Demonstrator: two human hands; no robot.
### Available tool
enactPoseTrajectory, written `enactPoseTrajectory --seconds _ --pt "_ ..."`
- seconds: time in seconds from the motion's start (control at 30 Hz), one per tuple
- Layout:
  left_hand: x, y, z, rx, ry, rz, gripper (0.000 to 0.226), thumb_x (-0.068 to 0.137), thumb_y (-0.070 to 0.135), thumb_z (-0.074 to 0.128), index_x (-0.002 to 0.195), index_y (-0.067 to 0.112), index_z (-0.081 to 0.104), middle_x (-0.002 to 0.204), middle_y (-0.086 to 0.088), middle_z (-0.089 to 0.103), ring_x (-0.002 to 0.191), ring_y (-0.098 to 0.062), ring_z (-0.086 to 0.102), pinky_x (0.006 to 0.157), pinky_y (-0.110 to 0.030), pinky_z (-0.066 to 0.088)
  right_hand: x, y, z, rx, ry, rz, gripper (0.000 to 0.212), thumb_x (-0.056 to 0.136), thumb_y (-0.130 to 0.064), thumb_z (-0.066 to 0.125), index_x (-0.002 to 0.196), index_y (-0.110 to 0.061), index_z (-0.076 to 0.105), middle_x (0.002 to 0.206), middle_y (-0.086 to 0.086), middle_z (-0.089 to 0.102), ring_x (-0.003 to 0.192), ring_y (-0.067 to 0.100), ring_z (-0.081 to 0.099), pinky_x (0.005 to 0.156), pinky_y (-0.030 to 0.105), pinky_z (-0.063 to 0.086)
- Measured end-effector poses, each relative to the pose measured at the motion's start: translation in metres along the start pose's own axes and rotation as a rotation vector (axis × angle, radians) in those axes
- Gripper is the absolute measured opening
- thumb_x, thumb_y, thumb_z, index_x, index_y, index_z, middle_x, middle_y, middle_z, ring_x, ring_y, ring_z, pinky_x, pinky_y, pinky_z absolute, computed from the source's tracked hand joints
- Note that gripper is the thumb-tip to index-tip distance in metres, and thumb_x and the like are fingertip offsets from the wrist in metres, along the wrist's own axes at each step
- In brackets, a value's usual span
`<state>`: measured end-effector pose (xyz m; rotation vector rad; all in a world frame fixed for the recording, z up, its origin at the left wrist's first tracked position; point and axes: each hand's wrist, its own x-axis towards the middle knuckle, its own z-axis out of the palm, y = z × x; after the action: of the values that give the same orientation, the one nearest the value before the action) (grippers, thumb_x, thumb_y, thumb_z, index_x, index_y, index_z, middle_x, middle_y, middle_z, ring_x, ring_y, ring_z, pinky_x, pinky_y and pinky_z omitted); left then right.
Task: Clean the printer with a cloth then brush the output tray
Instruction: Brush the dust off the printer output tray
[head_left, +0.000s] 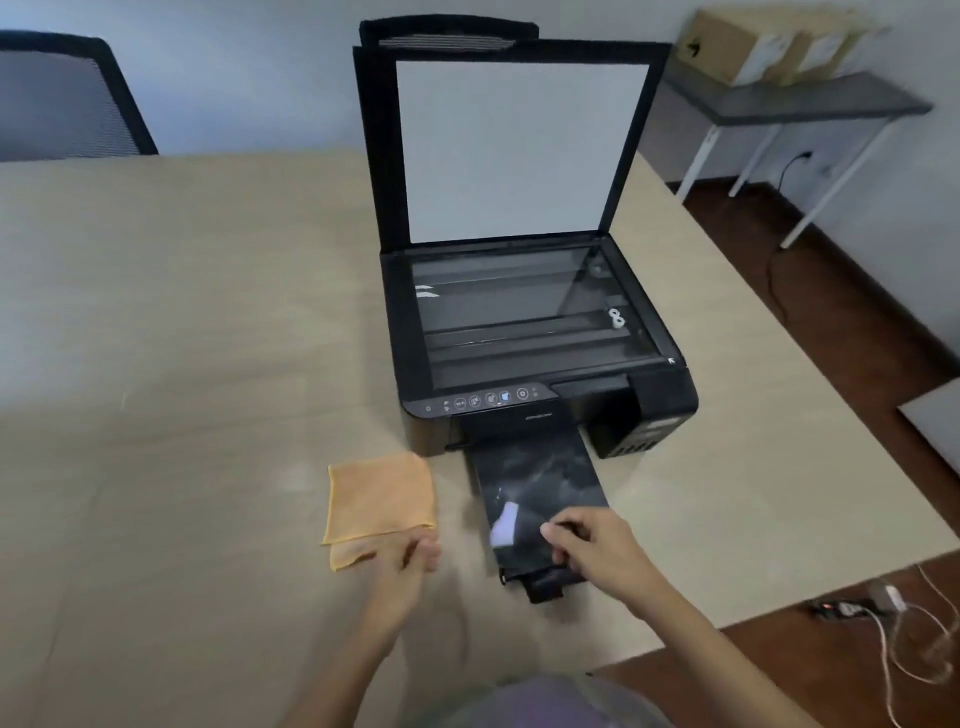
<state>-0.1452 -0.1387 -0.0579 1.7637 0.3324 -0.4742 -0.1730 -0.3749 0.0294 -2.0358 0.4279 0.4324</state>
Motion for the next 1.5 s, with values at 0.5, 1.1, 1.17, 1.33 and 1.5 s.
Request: enactPoseTrajectory --seconds 0.5,1.1,1.17,1.33,1.5 --pt "-0.018 -0.002 0.082 -0.069 -0.193 -0.383 0.016 0.100 0.018 0.042 0.108 0.018 0.056 0.098 -0.002 0.069 0.073 -0.001 0.064 0.057 -0.020 0.042 0.013 0.018 -0.051 -0.789 0.084 0.186 0.009 0.083 -0.014 0.055 0.074 -0.009 0.055 0.091 0.015 0.062 0.083 0.034 0.059 0.062 0.030 0.039" --pt "-0.015 -0.009 0.084 -0.064 -0.199 -0.320 0.021 0.099 0.015 0.044 0.097 0.016 0.064 0.081 -0.001 0.065 0.068 -0.007 0.056 0.047 -0.014 0.032 0.016 0.060 -0.067 -0.771 0.067 -0.126 0.037 0.085 0.001 0.050 0.094 -0.025 0.075 0.082 0.002 0.047 0.063 0.013 0.047 0.052 0.009 0.031" --pt "-0.014 -0.012 0.084 -0.062 -0.189 -0.323 0.021 0.099 0.016 0.045 0.092 0.018 0.065 0.077 0.002 0.063 0.068 -0.008 0.054 0.052 -0.016 0.035 0.008 0.039 -0.058 -0.628 0.022 -0.192 0.033 0.089 -0.003 0.050 0.091 -0.025 0.075 0.082 -0.004 0.058 0.062 0.004 0.050 0.060 0.003 0.035" --pt "-0.012 -0.009 0.085 -0.042 -0.182 -0.283 0.032 0.097 0.007 0.046 0.068 0.015 0.058 0.048 0.012 0.055 0.055 -0.007 0.049 0.044 -0.011 0.035 -0.006 0.026 0.004 -0.564 -0.224 -0.276 0.029 0.096 -0.015 0.044 0.107 -0.016 0.072 0.109 0.004 0.071 0.103 0.023 0.060 0.089 0.031 0.041" --pt "-0.011 -0.013 0.085 -0.025 -0.186 -0.264 0.026 0.099 0.010 0.044 0.085 0.014 0.065 0.055 0.016 0.061 0.054 0.004 0.056 0.042 -0.007 0.033 0.002 0.056 -0.055 -0.739 -0.001 0.086 0.022 0.092 -0.017 0.054 0.070 -0.020 0.056 0.092 0.011 0.059 0.080 0.028 0.056 0.072 0.032 0.045"
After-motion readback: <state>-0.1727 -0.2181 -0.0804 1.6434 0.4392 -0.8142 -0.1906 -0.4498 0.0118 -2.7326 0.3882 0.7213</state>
